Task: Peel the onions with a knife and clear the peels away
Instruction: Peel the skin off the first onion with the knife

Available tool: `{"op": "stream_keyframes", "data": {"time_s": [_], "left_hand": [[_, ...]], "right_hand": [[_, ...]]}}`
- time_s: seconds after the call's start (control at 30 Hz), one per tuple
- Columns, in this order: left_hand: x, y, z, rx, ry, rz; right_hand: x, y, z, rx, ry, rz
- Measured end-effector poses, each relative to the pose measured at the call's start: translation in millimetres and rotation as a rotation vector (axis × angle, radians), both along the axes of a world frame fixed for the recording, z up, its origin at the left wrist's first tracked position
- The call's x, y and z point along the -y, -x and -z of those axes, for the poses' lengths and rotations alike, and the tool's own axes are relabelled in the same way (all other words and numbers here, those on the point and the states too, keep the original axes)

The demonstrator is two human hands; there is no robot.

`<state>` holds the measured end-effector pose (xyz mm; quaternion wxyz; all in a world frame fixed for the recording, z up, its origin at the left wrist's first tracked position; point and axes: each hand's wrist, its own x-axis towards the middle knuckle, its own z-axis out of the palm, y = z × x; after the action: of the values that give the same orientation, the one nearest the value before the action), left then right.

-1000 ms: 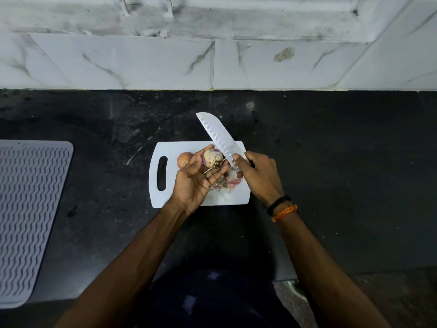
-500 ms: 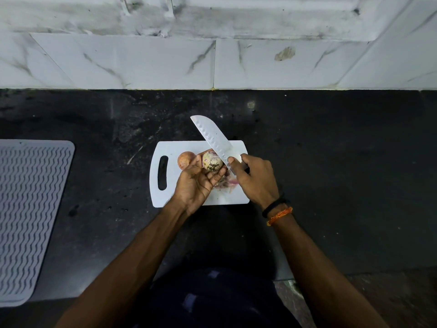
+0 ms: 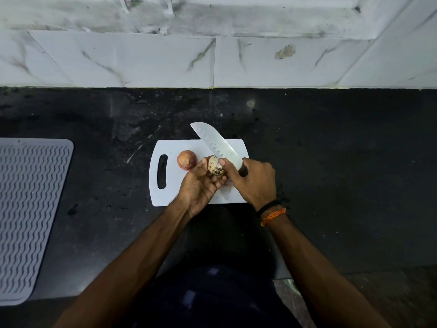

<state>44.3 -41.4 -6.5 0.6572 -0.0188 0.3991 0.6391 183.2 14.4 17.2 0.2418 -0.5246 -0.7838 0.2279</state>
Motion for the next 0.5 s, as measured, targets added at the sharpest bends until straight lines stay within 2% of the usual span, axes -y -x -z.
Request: {"op": "stream_keyframes", "data": {"time_s": [0.07,0.17,0.3,0.4,0.5], "left_hand": [[-0.6,0.7,0.6,-0.013,-0.004,-0.011],[-3.5,1.5,0.4,-0.051,-0.015,-0.014],[-5.2,4.0,-0.6,-0.004,0.007,-0.047],[-2.6,5.2,0.5,0.010,-0.001,-0.044],[-1.8,3.3,-1.1,0.043,-0.014,-0.060]], "right_hand": [[0.0,-1.3,4.1,0.005,0.025,-0.040],[5.8,-0.8,4.5,-0.097,0.121,-0.132],[3.3,-3.4,0.8,-0.250,0.242,0.065],[-2.2,-8.3,4.1,-0.150,0.238,0.157],[0.9,-10.1,3.8,-0.059,0.179,0.084]]}}
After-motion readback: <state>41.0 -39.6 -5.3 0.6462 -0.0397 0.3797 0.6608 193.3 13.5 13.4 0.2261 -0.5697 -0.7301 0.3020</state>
